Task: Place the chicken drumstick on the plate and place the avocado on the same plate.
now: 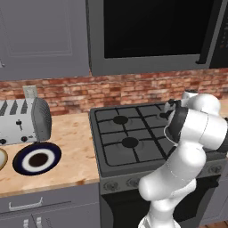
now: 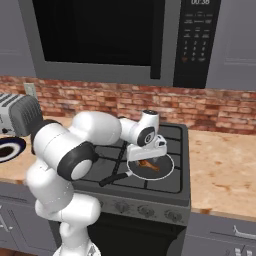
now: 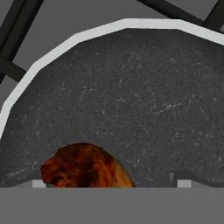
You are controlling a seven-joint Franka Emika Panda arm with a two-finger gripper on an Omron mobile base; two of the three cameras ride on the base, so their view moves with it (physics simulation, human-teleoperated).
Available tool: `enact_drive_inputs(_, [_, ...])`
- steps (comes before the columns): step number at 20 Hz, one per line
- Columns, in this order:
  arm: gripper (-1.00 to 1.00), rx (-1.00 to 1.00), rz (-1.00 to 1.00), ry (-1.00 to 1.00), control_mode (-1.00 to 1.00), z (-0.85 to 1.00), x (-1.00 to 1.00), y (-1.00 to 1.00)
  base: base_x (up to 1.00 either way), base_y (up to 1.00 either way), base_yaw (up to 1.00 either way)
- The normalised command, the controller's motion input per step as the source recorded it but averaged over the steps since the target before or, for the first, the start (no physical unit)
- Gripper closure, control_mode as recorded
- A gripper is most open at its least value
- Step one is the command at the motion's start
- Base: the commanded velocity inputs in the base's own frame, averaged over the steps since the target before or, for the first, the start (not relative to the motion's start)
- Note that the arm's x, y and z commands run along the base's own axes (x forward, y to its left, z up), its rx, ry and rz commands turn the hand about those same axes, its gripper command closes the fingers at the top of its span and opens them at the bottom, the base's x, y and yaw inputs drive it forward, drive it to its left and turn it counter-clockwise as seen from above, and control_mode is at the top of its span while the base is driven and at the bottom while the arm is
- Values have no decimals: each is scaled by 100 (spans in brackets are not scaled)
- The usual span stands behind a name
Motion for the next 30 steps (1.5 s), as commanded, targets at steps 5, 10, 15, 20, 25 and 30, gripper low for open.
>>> enact_drive_inputs(5, [-100, 3, 7, 4, -100, -30, 0, 0, 0, 0, 0])
enact_drive_inputs(10, [100, 6, 7, 3, -100, -23, 0, 2, 0, 0, 0])
enact_drive_inputs(15, [100, -2, 0, -1, -100, 18, -12, 12, 0, 0, 0])
enact_drive_inputs(20, [100, 4, -23, -16, -100, 28, -82, 68, 0, 0, 0])
enact_drive_inputs(25, [100, 2, -34, -33, -100, 43, -89, 64, 0, 0, 0])
enact_drive_inputs(30, [100, -3, -50, -9, -100, 67, -21, 82, 0, 0, 0])
